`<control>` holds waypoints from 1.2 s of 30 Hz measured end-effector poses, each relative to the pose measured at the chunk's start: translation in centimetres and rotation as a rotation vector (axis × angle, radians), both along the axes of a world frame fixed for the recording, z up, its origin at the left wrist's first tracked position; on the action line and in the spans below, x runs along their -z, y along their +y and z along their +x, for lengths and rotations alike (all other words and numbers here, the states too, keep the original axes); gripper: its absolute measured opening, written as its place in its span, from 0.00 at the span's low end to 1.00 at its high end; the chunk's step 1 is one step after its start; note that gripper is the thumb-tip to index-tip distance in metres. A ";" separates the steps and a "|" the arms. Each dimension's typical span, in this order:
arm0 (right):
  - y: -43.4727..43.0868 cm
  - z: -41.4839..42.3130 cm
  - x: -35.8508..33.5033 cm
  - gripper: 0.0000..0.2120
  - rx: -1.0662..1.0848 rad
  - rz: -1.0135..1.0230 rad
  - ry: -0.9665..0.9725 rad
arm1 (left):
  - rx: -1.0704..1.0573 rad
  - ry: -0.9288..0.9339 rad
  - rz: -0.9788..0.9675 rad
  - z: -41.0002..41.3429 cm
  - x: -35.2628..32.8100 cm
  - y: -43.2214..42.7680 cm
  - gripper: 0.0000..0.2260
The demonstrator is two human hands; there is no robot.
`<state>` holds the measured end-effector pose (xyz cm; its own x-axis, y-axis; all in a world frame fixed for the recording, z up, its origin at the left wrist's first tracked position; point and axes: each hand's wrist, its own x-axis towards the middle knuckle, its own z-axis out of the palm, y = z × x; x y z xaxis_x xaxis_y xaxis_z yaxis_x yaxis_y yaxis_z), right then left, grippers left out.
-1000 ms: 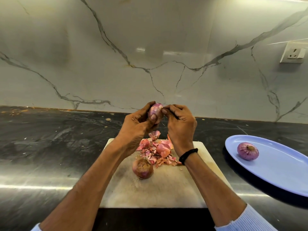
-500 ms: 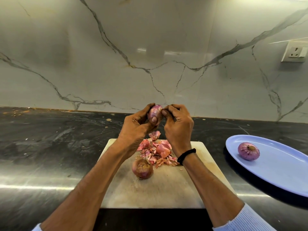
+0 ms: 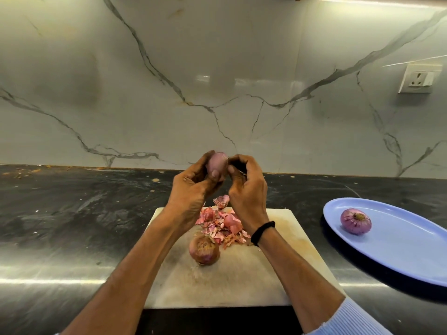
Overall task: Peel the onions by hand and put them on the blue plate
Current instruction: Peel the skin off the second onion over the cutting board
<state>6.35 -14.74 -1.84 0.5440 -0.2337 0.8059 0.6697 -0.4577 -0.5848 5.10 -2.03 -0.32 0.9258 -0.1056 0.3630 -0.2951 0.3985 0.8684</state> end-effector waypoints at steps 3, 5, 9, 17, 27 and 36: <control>-0.4 -0.1 -0.3 0.08 -0.025 0.012 0.017 | 0.027 0.017 -0.023 -0.1 -0.2 -0.1 0.23; -0.4 0.0 -0.3 0.08 -0.020 0.027 0.009 | 0.037 0.023 -0.032 -0.2 -0.2 -0.1 0.24; -0.3 -0.1 -0.4 0.07 0.002 0.073 -0.029 | 0.050 0.025 -0.047 -0.3 -0.2 -0.1 0.23; -0.6 0.3 -0.6 0.08 0.018 0.104 -0.054 | 0.053 0.032 -0.016 -0.4 -0.3 -0.1 0.23; -0.6 0.3 -0.5 0.05 -0.061 0.191 -0.002 | 0.087 0.087 -0.063 -0.3 -0.4 0.1 0.24; -0.6 0.0 -0.5 0.06 0.027 0.106 -0.098 | 0.101 0.082 -0.033 -0.3 -0.4 0.2 0.25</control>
<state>6.31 -15.39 -1.30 0.4564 -0.3340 0.8247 0.7141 -0.4154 -0.5635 4.82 -1.78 0.07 0.9377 -0.1893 0.2914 -0.1805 0.4514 0.8739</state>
